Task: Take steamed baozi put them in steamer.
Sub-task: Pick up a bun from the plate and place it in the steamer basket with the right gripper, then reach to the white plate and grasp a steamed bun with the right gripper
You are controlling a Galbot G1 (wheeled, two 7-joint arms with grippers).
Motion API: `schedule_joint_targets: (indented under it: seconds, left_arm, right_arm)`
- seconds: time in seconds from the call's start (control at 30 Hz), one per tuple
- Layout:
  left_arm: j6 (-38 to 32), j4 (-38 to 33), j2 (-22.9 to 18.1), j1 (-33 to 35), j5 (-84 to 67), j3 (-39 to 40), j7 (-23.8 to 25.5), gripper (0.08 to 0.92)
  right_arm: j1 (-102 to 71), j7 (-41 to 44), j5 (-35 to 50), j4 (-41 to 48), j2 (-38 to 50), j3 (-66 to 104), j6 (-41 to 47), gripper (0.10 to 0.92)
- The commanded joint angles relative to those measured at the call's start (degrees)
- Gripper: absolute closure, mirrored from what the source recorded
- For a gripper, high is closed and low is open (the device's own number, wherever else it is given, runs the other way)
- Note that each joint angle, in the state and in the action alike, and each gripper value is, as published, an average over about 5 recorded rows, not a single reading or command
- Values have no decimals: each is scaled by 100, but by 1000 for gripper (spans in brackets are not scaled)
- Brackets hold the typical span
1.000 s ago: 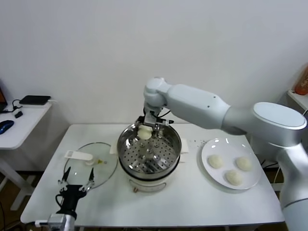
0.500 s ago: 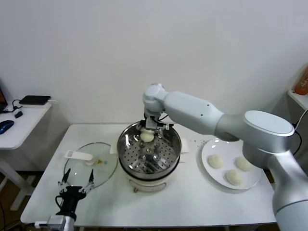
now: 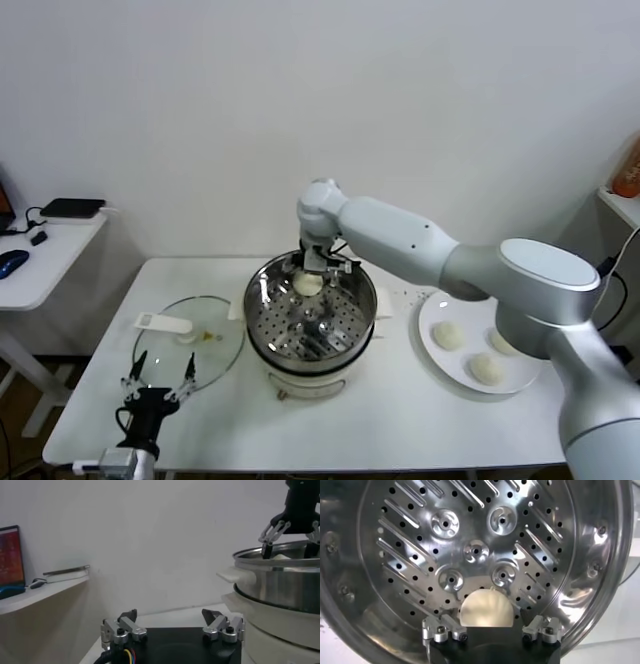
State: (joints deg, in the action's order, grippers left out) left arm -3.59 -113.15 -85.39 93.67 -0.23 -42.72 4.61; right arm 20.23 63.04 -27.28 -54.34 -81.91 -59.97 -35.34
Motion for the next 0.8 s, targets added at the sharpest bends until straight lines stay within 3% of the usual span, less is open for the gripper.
schedule_joint_targets:
  seconds: [0.03, 0.33, 0.6, 0.8]
  left_arm:
    - [8, -15, -5, 5, 5, 1, 3, 177]
    - [10, -27, -24, 29, 5, 34, 2, 177]
    - [-17, -57, -4, 52, -21, 56, 16, 177]
    - [-81, -140, 25, 109, -110, 150, 31, 177]
  right_arm:
    - [417, 126, 649, -195, 203, -175, -71, 203]
    - [1949, 449, 2765, -1326, 1360, -1346, 490, 203]
    - [2999, -8, 5133, -1510, 2543, -2839, 2646, 203]
    - [2846, -194, 5661, -1309, 3397, -3063, 3679, 203]
